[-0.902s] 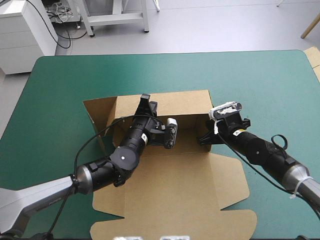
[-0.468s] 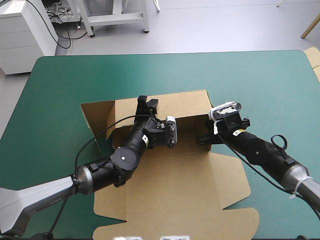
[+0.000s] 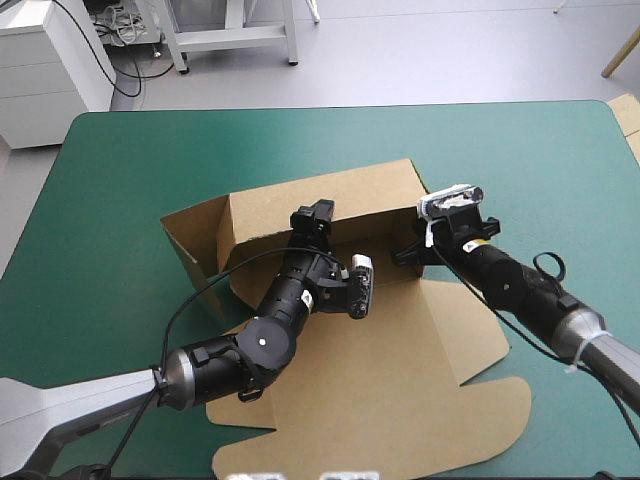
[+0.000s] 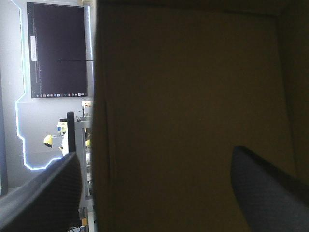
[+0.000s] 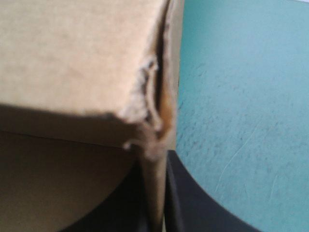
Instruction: Fold the box
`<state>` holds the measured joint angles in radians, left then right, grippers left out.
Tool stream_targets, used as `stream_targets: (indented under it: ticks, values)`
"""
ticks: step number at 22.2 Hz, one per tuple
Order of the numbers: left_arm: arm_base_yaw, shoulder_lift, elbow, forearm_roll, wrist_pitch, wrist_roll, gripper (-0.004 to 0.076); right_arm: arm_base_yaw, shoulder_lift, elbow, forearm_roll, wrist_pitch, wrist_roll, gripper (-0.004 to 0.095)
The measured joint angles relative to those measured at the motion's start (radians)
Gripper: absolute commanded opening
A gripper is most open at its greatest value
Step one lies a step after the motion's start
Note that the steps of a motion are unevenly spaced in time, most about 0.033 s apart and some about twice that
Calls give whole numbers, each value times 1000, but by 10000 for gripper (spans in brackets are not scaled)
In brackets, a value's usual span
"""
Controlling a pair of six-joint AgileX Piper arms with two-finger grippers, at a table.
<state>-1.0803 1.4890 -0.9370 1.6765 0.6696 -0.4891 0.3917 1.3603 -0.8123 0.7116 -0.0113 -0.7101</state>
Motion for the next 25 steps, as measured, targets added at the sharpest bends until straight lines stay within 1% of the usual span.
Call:
stream_targets:
  ticks: [5,8,9,10,11,12,13,14,15,17,18,20,21,23,25]
  values:
    - [-21,1,0,0,30,4,603,-68,106,-138,-1,1,-4,-20]
    - [-21,1,0,-2,37,4,603,-110,163,-213,-1,28,-4,-20]
    - [-21,1,0,-2,34,4,582,-122,179,-233,-2,39,-4,-20]
    - [-21,1,0,-3,20,4,543,-137,203,-259,-10,62,-9,-20]
    - [-21,1,0,-3,10,4,383,-141,212,-267,-21,71,-12,-20]
    - [-21,1,0,-3,-4,4,239,-143,220,-273,-47,84,-16,-20]
    - [-21,1,0,-3,-5,4,-16,-143,220,-274,-60,93,-16,-20]
    - [-21,1,0,-3,-5,4,20,-143,221,-274,-70,113,-16,-20]
    - [-20,1,-5,-4,-6,8,15,-143,221,-274,-78,131,-16,-20]
    - [-15,1,-41,-96,-12,33,16,-143,221,-274,-80,155,-18,-20]
    - [0,1,-97,-236,-15,91,16,-143,221,-275,-80,160,-36,-20]
    - [52,1,-206,-529,-4,294,16,-143,221,-276,-80,162,-45,-20]
    - [93,1,-274,-709,29,437,16,-143,221,-276,-80,162,-46,-20]
    - [184,2,-396,-984,146,625,16,-144,221,-276,-80,168,-45,-20]
    - [309,2,-507,-1214,264,702,15,-144,221,-277,-80,174,-38,-20]
